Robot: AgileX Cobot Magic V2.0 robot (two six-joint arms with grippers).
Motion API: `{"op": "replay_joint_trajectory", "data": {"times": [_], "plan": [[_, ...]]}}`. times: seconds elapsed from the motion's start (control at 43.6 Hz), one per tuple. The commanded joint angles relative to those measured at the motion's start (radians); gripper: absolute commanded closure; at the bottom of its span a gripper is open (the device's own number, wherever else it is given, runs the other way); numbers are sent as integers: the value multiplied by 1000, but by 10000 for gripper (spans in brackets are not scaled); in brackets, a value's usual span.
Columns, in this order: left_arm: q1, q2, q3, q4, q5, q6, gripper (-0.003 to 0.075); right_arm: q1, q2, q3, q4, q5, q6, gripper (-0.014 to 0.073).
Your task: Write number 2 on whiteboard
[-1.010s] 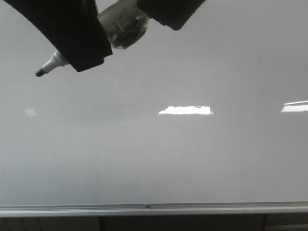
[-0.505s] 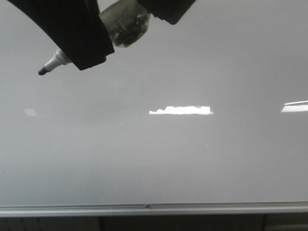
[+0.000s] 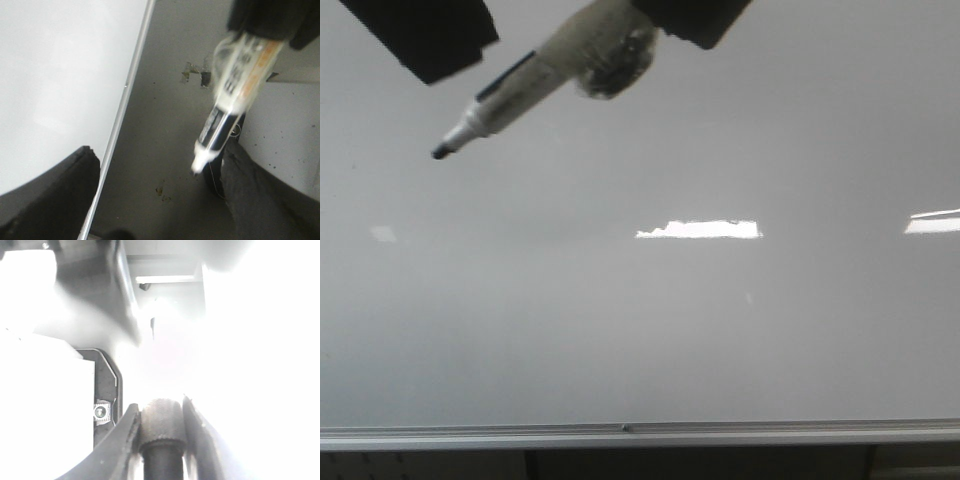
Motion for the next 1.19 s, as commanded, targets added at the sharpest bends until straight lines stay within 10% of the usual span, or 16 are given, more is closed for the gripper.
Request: {"op": "replay_joint_trajectory", "data": {"times": [0.0, 0.184, 0.574, 0.826, 1.171], "plan": [[54, -92, -14, -21, -22, -54, 218, -31, -59, -33, -90, 4, 120, 567], [183, -240, 99, -23, -71, -149, 218, -179, -147, 4, -243, -18, 330, 567], [433, -498, 352, -25, -221, -237, 219, -627, -444, 374, -134, -457, 452, 567], [433, -506, 357, -27, -249, -237, 219, -537, -492, 666, -23, -930, 352, 567], [433, -506, 357, -27, -275, -237, 219, -437, -291, 666, -30, -1320, 335, 567]]}}
